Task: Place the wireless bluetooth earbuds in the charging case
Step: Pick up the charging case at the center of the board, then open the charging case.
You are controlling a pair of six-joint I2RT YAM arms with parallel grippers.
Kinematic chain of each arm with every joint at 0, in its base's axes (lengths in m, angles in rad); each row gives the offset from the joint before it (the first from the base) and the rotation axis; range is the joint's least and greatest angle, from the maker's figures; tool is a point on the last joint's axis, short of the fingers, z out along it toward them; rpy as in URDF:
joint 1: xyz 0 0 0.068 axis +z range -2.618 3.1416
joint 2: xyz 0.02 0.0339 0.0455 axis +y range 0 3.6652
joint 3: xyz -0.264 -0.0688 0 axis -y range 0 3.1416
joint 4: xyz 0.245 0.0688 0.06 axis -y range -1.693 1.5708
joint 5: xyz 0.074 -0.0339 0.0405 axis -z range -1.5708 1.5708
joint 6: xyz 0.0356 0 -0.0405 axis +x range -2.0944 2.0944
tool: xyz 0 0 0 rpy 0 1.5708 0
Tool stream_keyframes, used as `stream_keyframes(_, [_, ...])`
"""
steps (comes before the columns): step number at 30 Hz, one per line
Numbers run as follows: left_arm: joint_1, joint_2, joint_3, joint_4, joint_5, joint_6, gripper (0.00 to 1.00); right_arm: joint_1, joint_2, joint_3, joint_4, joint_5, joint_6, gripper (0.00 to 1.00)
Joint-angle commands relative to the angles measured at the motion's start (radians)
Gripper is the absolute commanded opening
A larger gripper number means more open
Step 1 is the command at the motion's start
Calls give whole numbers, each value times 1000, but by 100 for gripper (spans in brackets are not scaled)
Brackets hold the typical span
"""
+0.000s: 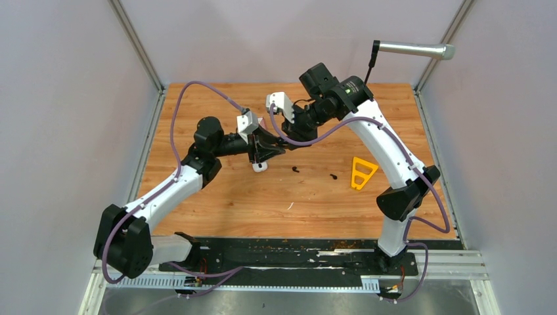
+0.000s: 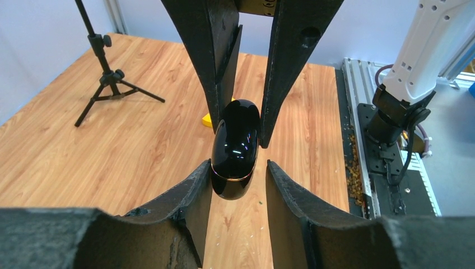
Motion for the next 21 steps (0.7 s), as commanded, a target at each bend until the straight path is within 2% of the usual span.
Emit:
stream_keyframes(1, [-6, 2, 11, 46, 1, -6, 45, 6, -8, 46, 27, -5, 12, 0])
stream_keyframes(6, [-6, 3, 9, 49, 2, -7, 39, 6, -8, 42, 28, -6, 13, 0])
stream_keyframes(10, [-6, 5, 8, 61, 3, -8, 23, 6, -5, 42, 34, -6, 26, 0])
stream_keyframes(13, [-6, 5, 2, 87, 4, -17, 6, 5, -6, 41, 33, -5, 37, 1])
stream_keyframes(15, [-6, 3, -7, 112, 1, -24, 0, 4, -5, 34, 26, -4, 51, 14])
stream_keyframes(17, [-6, 1, -19, 139, 0, -29, 0, 5, 3, 35, 8, -11, 64, 27])
stream_keyframes(19, [-6, 0, -25, 155, 7, -28, 0, 4, 11, 42, -13, -29, 76, 35])
stream_keyframes(21, [-6, 0, -35, 173, 17, -19, 0, 0, 20, 46, -23, -46, 91, 38])
